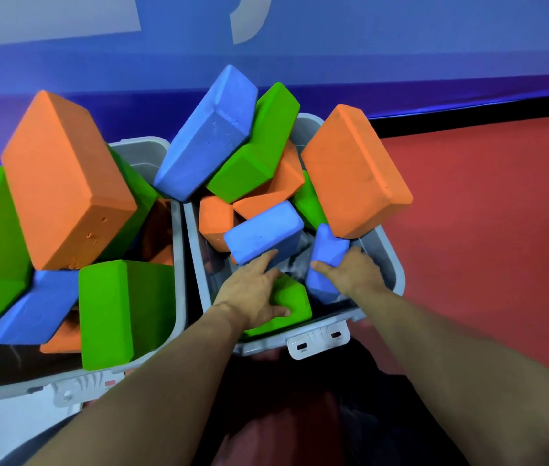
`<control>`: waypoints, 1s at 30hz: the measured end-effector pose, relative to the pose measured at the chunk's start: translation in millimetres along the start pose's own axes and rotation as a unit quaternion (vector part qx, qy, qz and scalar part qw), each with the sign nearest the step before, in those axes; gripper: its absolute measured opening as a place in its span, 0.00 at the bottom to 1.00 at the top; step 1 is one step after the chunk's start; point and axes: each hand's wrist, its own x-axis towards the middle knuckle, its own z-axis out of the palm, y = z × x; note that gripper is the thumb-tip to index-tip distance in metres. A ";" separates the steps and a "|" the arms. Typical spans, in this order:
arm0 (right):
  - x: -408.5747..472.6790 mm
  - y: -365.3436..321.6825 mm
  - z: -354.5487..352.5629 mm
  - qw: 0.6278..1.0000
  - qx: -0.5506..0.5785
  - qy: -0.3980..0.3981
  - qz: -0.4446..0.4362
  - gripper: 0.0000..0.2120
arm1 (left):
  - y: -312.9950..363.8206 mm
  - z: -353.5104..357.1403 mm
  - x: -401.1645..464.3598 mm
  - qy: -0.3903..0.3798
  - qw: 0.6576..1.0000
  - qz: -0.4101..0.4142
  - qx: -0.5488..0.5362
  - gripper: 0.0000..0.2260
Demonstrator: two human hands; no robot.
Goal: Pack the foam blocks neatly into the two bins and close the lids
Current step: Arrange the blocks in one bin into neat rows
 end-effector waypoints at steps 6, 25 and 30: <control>2.0 -1.9 -44.6 0.908 -0.283 0.003 -0.309 0.23 | -10.7 12.3 4.5 0.000 0.996 0.023 0.091 0.38; 46.3 -9.0 -25.8 0.656 -0.536 -0.034 -0.531 0.36 | -6.0 17.7 9.4 0.047 0.977 0.019 0.207 0.35; 52.3 -7.8 -23.2 0.667 -0.483 -0.047 -0.566 0.41 | -14.8 9.3 3.3 0.035 0.979 0.015 0.201 0.36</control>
